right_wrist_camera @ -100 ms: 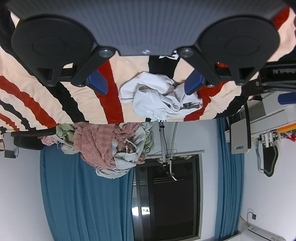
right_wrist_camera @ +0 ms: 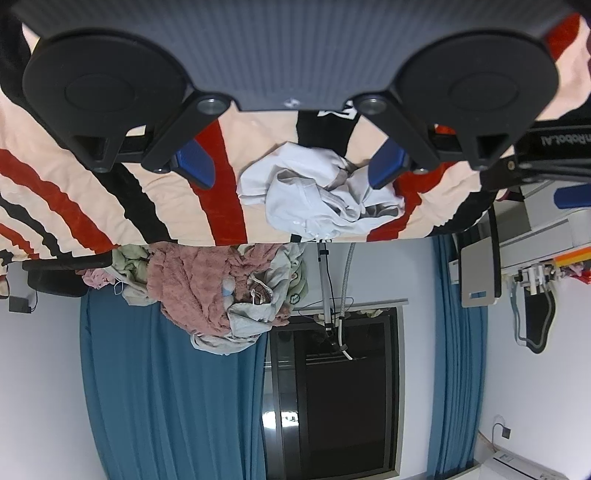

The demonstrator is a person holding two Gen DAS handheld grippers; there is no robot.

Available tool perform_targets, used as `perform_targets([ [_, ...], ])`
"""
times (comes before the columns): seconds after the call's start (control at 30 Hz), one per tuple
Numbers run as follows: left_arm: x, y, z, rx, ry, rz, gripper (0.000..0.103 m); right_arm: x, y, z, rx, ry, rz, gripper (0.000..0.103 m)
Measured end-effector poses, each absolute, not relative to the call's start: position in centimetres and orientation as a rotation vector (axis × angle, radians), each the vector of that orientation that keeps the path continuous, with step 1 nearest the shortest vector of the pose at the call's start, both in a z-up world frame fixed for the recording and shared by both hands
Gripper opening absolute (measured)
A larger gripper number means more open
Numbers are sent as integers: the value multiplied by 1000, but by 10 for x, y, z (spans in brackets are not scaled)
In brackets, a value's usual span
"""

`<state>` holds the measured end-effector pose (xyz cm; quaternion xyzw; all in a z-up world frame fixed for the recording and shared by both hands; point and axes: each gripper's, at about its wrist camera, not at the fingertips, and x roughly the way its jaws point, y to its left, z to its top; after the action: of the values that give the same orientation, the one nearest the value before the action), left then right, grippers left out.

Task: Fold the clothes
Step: 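Move both grippers toward the crumpled white shirt on the bed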

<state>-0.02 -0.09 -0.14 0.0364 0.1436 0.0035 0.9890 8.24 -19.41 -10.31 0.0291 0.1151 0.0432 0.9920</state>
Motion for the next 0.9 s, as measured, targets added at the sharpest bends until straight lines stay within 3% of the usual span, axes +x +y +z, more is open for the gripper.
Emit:
perform_targets([
  [0.9, 7, -3, -8, 60, 318, 2, 103, 89, -198, -106, 76, 249, 55, 91],
])
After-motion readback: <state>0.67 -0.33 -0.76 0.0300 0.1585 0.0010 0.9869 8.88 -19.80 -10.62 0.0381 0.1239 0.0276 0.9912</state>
